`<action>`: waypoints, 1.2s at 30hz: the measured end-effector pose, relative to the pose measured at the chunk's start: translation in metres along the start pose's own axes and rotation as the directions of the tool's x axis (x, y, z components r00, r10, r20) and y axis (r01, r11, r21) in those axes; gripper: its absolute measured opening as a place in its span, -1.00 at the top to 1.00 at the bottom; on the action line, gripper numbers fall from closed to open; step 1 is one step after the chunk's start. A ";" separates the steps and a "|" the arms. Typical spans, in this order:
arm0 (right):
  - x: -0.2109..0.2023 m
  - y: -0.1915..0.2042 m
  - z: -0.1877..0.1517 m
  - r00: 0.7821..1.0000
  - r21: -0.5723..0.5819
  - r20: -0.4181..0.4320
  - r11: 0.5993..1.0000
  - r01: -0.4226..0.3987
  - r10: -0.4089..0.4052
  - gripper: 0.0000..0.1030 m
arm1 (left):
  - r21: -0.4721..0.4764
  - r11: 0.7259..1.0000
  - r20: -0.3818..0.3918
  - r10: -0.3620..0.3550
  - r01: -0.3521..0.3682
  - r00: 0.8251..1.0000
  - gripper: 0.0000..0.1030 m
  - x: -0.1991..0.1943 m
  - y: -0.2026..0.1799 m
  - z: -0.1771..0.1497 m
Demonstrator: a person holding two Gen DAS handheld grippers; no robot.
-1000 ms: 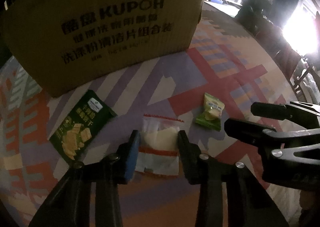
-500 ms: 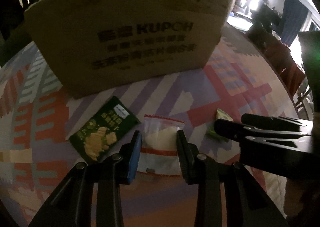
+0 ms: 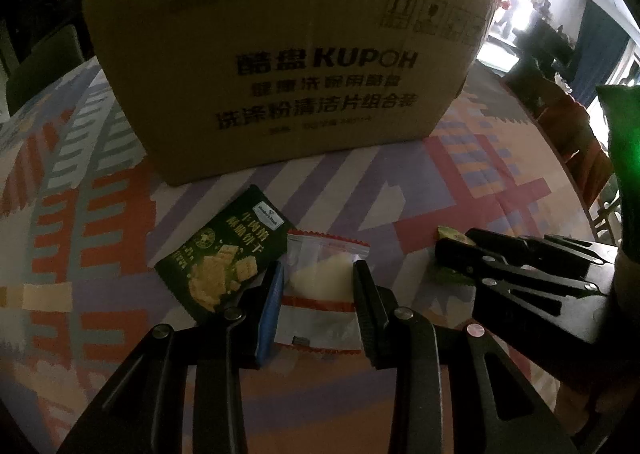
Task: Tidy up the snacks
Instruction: 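Grasp the white bag with the left tool while the right grasps the green candy packet, then carry both snacks over the cardboard box and open both tools to drop them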
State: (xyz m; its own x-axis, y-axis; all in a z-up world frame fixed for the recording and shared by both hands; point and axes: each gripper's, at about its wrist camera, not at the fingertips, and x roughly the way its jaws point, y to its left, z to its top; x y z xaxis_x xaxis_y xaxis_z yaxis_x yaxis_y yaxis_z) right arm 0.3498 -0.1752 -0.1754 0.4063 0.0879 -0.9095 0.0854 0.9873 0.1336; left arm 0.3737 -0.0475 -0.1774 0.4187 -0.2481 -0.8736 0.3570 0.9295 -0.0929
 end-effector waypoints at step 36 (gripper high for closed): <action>-0.145 0.025 0.061 0.923 -0.144 0.356 0.984 -0.101 0.147 0.45 | -0.008 0.997 0.290 0.071 -0.072 0.955 0.33 -0.151 0.004 0.077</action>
State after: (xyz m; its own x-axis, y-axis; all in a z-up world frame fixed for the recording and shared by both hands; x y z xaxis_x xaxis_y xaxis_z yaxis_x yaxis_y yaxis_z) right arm 0.3486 -0.1714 -0.0163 0.7113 0.1794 -0.6796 -0.0879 0.9820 0.1672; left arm 0.3765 -0.0273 -0.0086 0.6669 -0.2497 -0.7021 0.3191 0.9471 -0.0337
